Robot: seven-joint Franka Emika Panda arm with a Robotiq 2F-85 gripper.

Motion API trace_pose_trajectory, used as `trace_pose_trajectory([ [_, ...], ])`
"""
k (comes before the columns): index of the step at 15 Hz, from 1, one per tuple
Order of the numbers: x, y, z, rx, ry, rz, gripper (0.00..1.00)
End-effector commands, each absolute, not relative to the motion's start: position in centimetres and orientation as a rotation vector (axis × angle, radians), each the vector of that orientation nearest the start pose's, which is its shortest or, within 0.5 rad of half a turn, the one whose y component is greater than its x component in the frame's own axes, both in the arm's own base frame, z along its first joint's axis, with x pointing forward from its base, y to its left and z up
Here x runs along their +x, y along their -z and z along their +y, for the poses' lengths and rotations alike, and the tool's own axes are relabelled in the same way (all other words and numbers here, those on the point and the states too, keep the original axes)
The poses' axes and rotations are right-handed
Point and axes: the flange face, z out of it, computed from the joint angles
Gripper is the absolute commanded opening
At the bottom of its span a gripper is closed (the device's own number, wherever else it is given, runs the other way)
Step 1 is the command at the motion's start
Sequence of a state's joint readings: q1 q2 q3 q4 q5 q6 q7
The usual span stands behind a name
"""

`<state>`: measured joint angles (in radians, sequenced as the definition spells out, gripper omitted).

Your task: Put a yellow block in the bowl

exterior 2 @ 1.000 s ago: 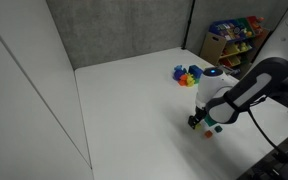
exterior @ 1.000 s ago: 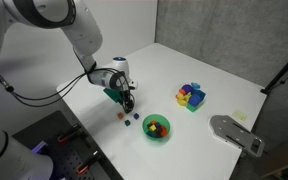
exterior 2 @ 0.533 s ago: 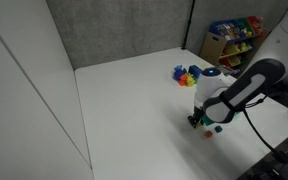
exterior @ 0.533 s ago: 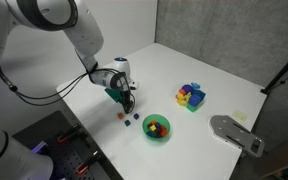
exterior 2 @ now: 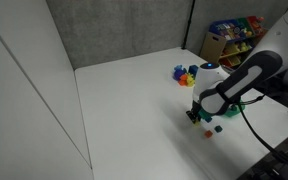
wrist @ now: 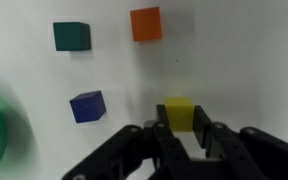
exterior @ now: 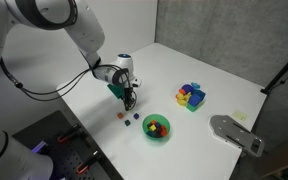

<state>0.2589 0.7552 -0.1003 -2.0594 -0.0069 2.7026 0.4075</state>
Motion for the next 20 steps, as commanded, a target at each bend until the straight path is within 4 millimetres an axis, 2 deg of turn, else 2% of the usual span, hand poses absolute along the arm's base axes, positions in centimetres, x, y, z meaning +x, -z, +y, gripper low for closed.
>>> trace_pose_trajectory([
  [1,56.7,-8.6,7.2,-3.198,-0.175,0.412,0.09],
  [5,58.3,-11.1,4.5,-3.212,-0.205,0.502,0.09],
  [12,60.3,-15.3,-2.9,-3.205,-0.233,0.737,0.09],
  [20,58.9,-17.4,-11.1,-3.208,-0.386,0.974,0.09],
])
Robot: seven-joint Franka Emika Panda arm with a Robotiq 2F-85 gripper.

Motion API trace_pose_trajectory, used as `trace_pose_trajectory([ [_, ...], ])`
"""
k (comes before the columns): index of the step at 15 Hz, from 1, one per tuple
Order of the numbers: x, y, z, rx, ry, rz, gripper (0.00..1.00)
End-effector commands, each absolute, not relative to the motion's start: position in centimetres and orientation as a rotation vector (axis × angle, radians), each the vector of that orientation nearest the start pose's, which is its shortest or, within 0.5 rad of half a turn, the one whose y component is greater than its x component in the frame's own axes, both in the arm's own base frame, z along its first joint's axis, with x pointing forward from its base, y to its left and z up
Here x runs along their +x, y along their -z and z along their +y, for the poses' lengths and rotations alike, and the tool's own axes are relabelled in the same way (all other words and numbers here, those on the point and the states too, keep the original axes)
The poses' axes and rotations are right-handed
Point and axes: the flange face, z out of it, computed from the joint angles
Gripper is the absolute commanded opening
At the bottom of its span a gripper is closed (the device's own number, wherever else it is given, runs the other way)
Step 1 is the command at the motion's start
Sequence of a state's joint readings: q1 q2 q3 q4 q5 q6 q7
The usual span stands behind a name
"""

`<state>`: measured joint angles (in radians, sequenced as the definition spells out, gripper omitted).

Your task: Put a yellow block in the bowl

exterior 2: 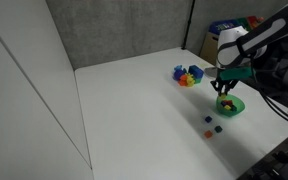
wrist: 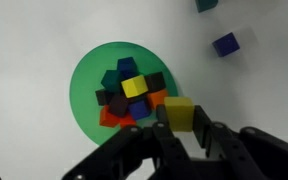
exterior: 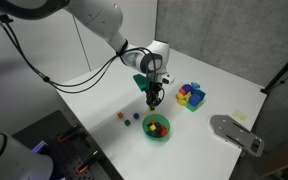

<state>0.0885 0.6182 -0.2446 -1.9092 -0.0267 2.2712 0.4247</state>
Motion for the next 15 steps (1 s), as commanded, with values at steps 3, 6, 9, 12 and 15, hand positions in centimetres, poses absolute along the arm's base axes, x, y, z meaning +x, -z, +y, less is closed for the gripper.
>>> trace_pose_trajectory([
  [3,58.2,-17.3,-13.4,-3.232,-0.41,1.044,0.1],
  [6,57.6,-17.9,-14.0,-3.24,-0.448,1.035,0.62],
  [9,56.9,-19.3,-13.1,-3.227,-0.532,0.923,0.86],
  [12,56.6,-21.6,-11.4,-3.216,-0.597,0.777,1.0],
  [15,56.7,-24.7,-9.3,-3.221,-0.587,0.619,1.0],
])
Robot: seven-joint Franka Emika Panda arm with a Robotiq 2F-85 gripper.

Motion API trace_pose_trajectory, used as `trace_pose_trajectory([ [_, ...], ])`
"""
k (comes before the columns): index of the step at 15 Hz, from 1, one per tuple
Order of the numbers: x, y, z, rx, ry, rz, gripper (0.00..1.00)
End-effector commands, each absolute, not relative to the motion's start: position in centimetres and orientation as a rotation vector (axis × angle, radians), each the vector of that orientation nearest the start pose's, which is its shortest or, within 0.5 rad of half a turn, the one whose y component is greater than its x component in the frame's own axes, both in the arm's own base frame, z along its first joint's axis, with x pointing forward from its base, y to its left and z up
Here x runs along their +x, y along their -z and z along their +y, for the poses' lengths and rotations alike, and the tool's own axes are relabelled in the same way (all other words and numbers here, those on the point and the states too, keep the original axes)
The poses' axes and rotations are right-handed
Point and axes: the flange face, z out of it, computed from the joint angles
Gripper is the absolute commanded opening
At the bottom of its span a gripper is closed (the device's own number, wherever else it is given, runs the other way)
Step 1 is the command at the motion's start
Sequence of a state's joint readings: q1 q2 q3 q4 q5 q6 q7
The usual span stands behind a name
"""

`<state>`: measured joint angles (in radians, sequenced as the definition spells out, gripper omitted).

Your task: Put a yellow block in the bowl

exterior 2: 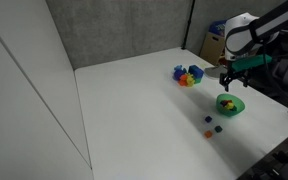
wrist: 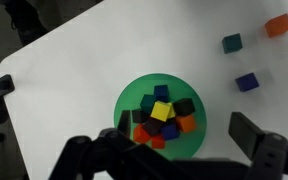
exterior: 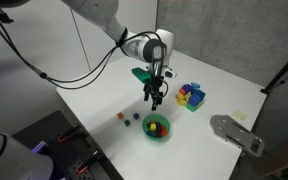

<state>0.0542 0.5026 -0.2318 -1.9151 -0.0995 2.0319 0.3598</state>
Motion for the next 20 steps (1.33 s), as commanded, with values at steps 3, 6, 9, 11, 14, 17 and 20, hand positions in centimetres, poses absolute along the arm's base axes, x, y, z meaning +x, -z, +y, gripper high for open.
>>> trace_pose_trajectory([
  [3,56.6,-28.5,-6.9,-3.211,-0.454,0.44,1.0],
  [6,56.0,-32.2,-5.0,-3.184,-0.357,0.299,1.0],
  [9,54.6,-36.1,-3.9,-3.139,-0.268,0.196,1.0],
  [11,53.3,-38.3,-3.8,-3.115,-0.216,0.16,1.0],
  [14,50.9,-41.4,-3.7,-3.127,-0.135,0.149,1.0],
  [17,49.1,-43.8,-3.1,-3.148,-0.063,0.153,1.0],
  [20,48.1,-44.8,-2.6,-3.15,-0.04,0.146,1.0],
])
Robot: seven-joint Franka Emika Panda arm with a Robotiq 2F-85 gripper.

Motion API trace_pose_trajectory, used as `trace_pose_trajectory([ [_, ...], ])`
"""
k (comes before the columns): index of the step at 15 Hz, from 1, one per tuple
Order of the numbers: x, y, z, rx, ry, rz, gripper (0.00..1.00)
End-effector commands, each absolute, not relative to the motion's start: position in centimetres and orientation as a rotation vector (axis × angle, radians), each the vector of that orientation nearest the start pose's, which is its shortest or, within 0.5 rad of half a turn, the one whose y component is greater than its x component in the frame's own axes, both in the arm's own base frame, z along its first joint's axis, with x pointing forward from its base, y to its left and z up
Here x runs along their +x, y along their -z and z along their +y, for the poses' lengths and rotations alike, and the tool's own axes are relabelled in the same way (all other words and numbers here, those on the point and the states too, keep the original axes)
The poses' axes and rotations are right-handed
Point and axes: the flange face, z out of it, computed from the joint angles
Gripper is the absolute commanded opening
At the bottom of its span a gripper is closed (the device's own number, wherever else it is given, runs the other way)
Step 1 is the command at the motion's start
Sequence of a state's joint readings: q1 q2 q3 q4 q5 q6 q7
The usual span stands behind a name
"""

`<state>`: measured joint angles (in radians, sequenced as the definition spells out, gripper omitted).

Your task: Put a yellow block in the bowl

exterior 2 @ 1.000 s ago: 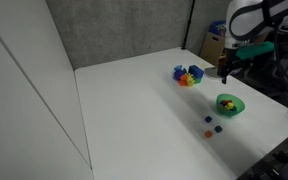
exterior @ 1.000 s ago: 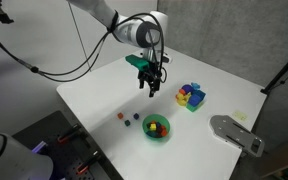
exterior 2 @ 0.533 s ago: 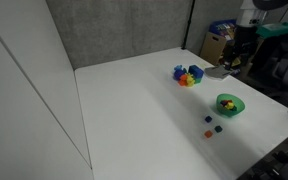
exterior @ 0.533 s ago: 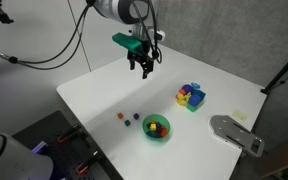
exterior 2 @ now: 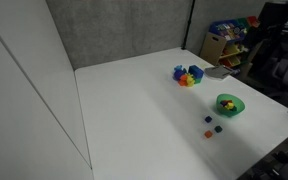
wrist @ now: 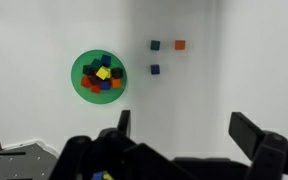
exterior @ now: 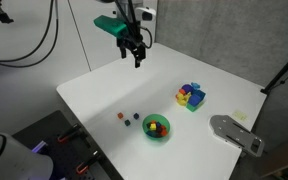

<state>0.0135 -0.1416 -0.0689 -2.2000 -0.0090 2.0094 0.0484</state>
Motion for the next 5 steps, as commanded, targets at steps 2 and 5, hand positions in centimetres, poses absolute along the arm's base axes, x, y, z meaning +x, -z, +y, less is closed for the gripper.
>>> trace_pose_trajectory([
  [2,48.9,-44.6,-2.5,-3.135,-0.061,0.143,1.0],
  [5,48.4,-44.6,-2.1,-3.136,-0.062,0.134,1.0],
])
